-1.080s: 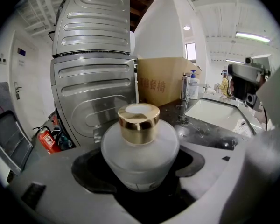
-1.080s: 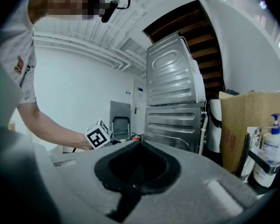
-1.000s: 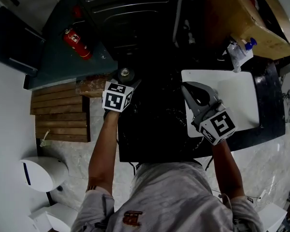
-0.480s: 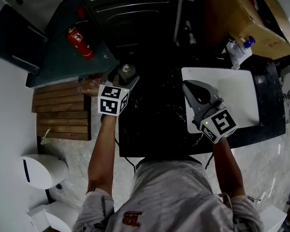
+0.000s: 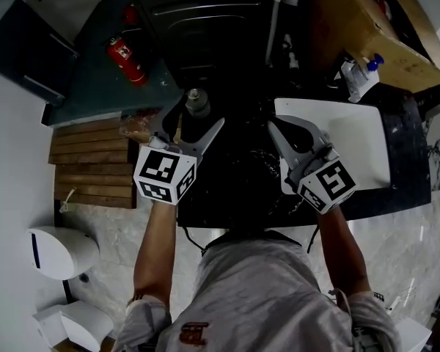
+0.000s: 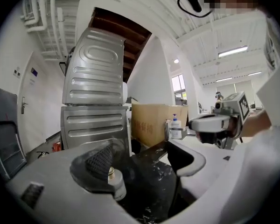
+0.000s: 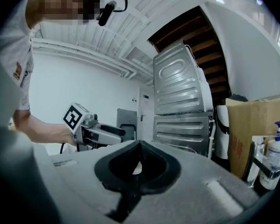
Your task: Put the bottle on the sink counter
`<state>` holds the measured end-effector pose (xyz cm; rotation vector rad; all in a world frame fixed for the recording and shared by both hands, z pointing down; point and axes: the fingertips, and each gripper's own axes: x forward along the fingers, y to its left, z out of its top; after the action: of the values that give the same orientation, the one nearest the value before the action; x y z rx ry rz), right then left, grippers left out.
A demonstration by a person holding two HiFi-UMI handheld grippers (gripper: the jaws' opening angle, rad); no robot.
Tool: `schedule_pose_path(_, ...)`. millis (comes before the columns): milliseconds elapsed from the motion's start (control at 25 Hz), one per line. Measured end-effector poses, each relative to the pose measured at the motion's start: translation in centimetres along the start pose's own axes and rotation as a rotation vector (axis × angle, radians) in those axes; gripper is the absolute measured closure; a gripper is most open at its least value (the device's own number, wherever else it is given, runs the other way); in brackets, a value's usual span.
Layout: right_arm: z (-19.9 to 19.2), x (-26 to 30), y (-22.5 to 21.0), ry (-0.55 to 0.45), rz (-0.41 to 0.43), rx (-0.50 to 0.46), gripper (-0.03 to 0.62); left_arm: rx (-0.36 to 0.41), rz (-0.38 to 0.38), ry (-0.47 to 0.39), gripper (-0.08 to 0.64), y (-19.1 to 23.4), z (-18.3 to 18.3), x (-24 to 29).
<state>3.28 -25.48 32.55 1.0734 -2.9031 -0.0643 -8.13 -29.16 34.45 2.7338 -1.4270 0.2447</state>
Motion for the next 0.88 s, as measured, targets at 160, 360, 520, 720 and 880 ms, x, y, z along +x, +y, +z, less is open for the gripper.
schedule_pose_path(160, 1.2, -0.8, 1.0, -0.041, 0.018, 0.027, 0.592, 0.017, -0.021, -0.064, 0.227, -3.2, 2.6, -1.9)
schedule_pose_path(360, 2.8, -1.6, 2.5, -0.09, 0.041, 0.028, 0.592, 0.014, -0.031, -0.149, 0.34, -6.1, 5.0, -4.1)
schedule_pose_path(520, 4.2, -2.2, 3.3, -0.131, 0.052, 0.028, 0.592, 0.019, -0.013, -0.167, 0.47, -7.7, 5.7, -5.1)
schedule_pose_path(720, 4.7, -2.5, 4.3, -0.151, 0.07, 0.022, 0.592, 0.001, -0.001, -0.181, 0.558, -8.9, 5.8, -5.5)
schedule_pose_path(880, 4.5, -2.7, 4.9, -0.155, 0.077, 0.02, 0.592, -0.009, -0.008, -0.193, 0.558, -9.6, 5.8, -5.5)
